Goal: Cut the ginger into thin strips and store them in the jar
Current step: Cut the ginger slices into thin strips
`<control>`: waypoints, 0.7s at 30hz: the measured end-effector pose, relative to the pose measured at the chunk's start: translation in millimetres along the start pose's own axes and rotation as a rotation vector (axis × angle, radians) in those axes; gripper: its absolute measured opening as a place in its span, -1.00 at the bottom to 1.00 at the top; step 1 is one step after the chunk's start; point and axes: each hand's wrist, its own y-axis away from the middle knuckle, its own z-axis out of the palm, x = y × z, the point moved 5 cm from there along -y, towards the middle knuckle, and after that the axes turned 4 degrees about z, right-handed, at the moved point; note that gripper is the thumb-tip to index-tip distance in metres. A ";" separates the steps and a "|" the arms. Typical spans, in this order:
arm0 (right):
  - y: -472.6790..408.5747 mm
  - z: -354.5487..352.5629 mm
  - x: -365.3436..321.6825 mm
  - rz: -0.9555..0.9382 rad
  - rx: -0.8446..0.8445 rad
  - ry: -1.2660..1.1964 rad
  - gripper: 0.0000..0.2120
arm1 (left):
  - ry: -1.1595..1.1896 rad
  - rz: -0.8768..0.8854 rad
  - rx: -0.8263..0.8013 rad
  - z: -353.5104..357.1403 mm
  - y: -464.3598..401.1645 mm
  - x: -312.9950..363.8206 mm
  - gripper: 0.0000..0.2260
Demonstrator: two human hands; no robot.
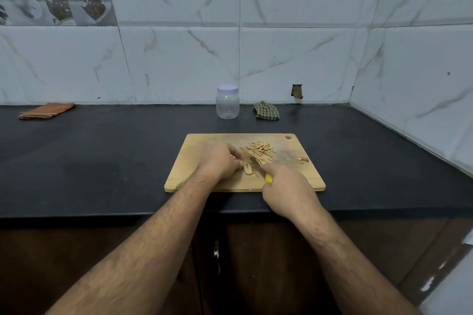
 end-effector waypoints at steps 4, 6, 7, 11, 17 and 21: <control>1.0 3.0 -7.0 -0.012 0.003 -0.008 -0.44 | -0.010 0.044 -0.155 3.0 4.9 4.2 -0.65; 1.5 5.7 -9.5 -0.010 -0.006 -0.001 -0.46 | -0.012 0.044 -0.186 4.4 5.0 6.1 -0.68; 1.8 6.9 -10.4 -0.008 -0.009 0.004 -0.46 | -0.016 0.042 -0.187 4.6 5.1 6.6 -0.69; 2.2 8.2 -12.2 -0.002 -0.007 0.024 -0.47 | 0.010 -0.013 -0.200 5.5 6.8 10.1 -0.76; 2.2 8.6 -17.3 0.015 -0.010 0.045 -0.48 | 0.003 -0.029 -0.213 0.9 9.6 23.6 -0.74; 9.2 9.4 -14.3 0.004 -0.022 0.074 -0.50 | 0.086 -0.089 -0.210 1.8 10.1 16.3 -0.77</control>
